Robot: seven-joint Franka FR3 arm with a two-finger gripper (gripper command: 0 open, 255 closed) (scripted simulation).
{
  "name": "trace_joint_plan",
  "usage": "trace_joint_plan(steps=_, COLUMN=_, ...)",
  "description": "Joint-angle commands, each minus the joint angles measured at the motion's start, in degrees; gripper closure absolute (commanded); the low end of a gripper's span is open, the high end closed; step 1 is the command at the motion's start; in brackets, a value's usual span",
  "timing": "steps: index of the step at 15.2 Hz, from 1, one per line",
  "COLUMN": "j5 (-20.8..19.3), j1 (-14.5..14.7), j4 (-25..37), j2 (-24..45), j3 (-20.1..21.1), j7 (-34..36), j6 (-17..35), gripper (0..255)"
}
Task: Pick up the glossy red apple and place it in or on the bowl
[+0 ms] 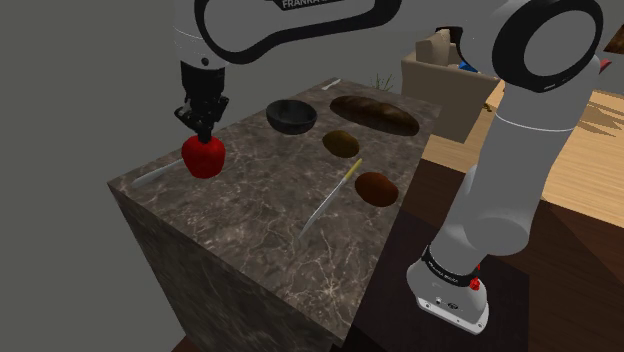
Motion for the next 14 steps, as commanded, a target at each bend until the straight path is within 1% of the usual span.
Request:
trace_joint_plan(steps=1, j5=0.00, j1=0.00, j4=0.00, j2=0.00, j3=0.00, j7=0.00, j6=0.00, gripper=255)
trace_joint_plan(steps=3, j5=0.00, j1=0.00, j4=-0.01, j2=0.01, j3=0.00, j7=0.01, j6=0.01, gripper=255)
trace_joint_plan(steps=14, j5=-0.04, j1=0.33, j4=9.17, j2=0.55, j3=0.18, j7=-0.25, j6=-8.65, gripper=255)
